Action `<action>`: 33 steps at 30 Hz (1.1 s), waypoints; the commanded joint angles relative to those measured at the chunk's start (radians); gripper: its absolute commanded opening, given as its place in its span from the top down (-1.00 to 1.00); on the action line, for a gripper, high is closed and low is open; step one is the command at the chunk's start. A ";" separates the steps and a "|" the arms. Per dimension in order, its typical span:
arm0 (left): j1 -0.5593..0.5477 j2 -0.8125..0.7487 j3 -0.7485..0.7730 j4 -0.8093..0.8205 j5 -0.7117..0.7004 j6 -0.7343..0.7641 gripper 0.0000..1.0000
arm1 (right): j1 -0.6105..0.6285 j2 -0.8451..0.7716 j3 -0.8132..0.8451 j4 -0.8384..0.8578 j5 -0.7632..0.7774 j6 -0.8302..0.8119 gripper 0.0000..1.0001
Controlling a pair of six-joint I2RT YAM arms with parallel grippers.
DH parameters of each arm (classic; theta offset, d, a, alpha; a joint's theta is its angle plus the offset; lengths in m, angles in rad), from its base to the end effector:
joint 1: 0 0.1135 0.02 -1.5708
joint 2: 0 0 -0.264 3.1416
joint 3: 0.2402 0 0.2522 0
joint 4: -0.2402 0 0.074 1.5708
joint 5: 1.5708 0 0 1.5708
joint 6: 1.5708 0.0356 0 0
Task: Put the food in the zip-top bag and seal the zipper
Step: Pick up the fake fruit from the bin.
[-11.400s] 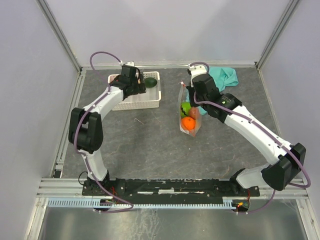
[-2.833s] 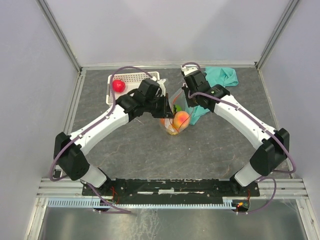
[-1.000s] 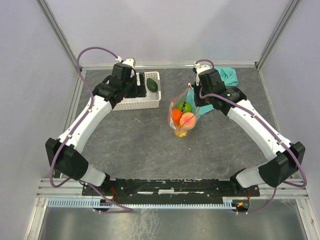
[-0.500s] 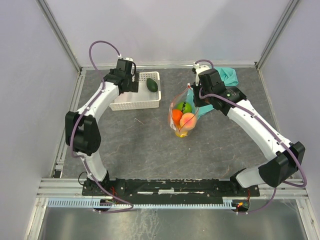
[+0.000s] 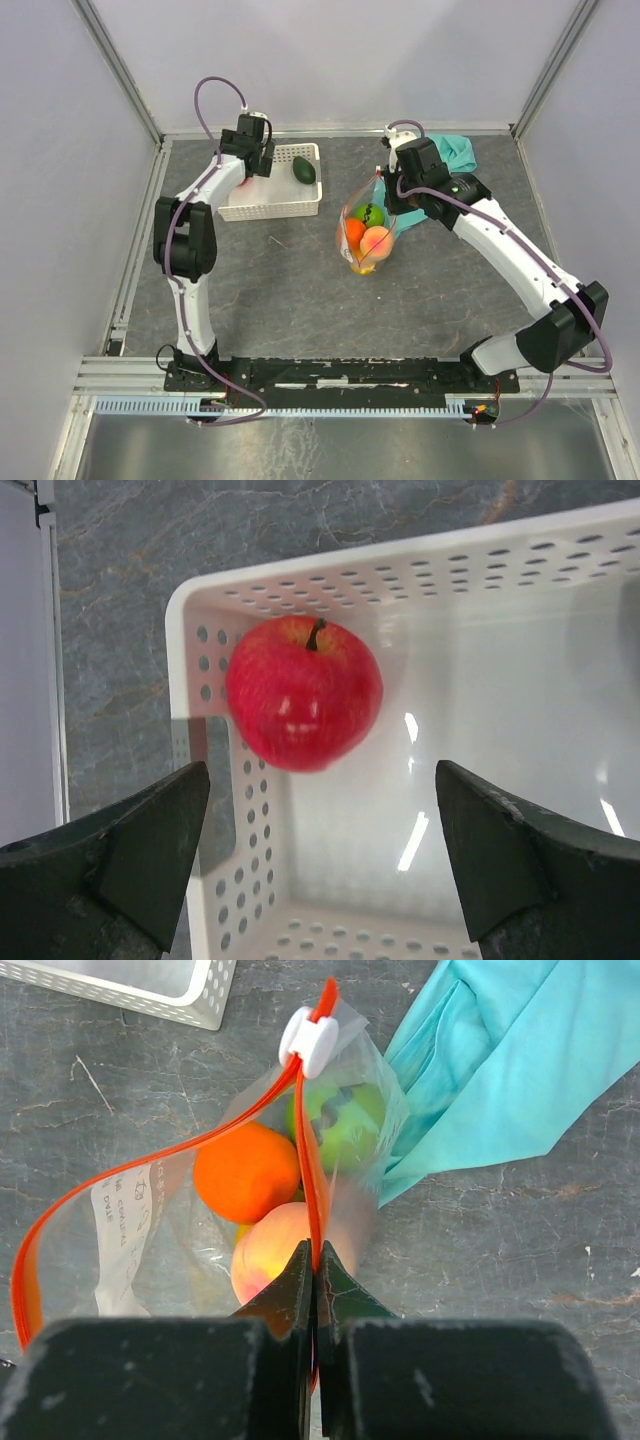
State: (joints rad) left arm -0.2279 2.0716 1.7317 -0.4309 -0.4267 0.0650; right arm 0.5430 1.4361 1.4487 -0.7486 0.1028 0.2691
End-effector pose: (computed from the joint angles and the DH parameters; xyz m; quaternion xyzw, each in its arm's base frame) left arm 0.4651 -0.0927 0.2458 0.0498 0.9026 0.1634 0.3952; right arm 0.2671 0.1570 0.3647 -0.1040 0.9072 0.1168 0.3905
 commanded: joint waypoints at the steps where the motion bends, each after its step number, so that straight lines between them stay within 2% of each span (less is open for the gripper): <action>1: 0.015 0.066 0.077 0.099 -0.037 0.111 -1.00 | -0.003 0.008 0.037 0.023 -0.023 0.015 0.95; 7: 0.030 0.163 0.147 0.097 -0.045 0.143 -1.00 | -0.003 0.021 0.051 0.005 -0.023 0.010 0.96; 19: 0.034 0.245 0.175 0.100 0.003 0.150 -0.90 | -0.002 0.036 0.061 -0.014 -0.023 0.016 0.96; 22: 0.034 0.242 0.173 0.090 0.027 0.136 -0.81 | -0.003 0.035 0.061 -0.012 -0.024 0.019 0.96; 26: 0.034 0.208 0.164 0.073 0.071 0.112 -0.58 | -0.003 0.034 0.058 -0.009 -0.030 0.021 0.96; 33: 0.032 0.070 0.080 0.069 0.183 0.029 -0.35 | -0.003 0.025 0.049 0.000 -0.035 0.021 0.96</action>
State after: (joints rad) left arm -0.1978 2.2875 1.8431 -0.3687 -0.3305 0.1680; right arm 0.5430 1.4734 1.4677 -0.7795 0.0788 0.2764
